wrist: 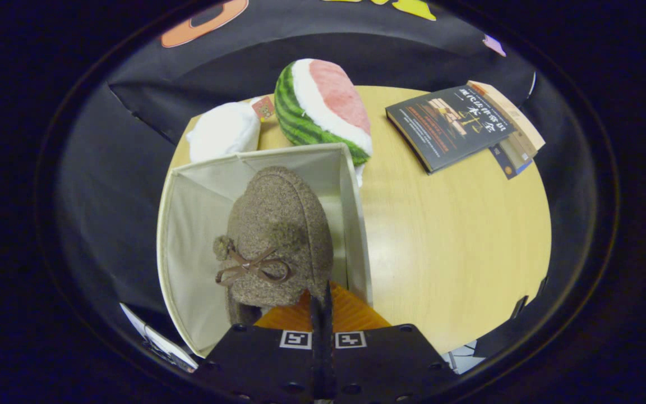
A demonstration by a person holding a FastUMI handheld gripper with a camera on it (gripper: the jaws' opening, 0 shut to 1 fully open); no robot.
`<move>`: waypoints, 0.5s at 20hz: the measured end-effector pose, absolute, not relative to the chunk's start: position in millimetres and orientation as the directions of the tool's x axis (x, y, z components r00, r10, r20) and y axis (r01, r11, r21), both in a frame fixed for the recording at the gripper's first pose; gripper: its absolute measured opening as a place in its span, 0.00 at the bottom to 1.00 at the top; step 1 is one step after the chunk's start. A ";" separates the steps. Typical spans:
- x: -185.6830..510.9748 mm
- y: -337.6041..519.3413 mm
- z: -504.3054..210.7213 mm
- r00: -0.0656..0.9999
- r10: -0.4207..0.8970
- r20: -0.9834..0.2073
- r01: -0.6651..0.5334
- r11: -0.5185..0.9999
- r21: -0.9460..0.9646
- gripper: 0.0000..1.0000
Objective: Open the storage box then place both shoes into the box .Put the left shoe in first, then the right shoe, with the right side of both shoes facing outward in a uniform manner.
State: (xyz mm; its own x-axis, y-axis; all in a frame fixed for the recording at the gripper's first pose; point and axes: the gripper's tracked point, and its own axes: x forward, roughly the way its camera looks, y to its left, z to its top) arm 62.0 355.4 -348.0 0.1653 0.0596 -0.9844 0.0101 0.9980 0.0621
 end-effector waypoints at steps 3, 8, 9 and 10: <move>55.0 353.9 -356.9 0.142 0.021 -0.990 0.024 0.999 0.025 0.01; 62.7 351.5 -365.2 0.157 -0.028 -0.987 0.040 0.999 -0.022 0.01; 63.4 352.3 -368.3 0.155 -0.034 -0.987 0.039 0.999 -0.028 0.01; 64.1 350.8 -367.4 0.152 -0.050 -0.987 0.036 0.998 -0.045 0.04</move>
State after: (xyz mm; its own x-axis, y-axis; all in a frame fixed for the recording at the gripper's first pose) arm 64.1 350.8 -367.4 0.1520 -0.0496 -0.9871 0.0360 0.9984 -0.0446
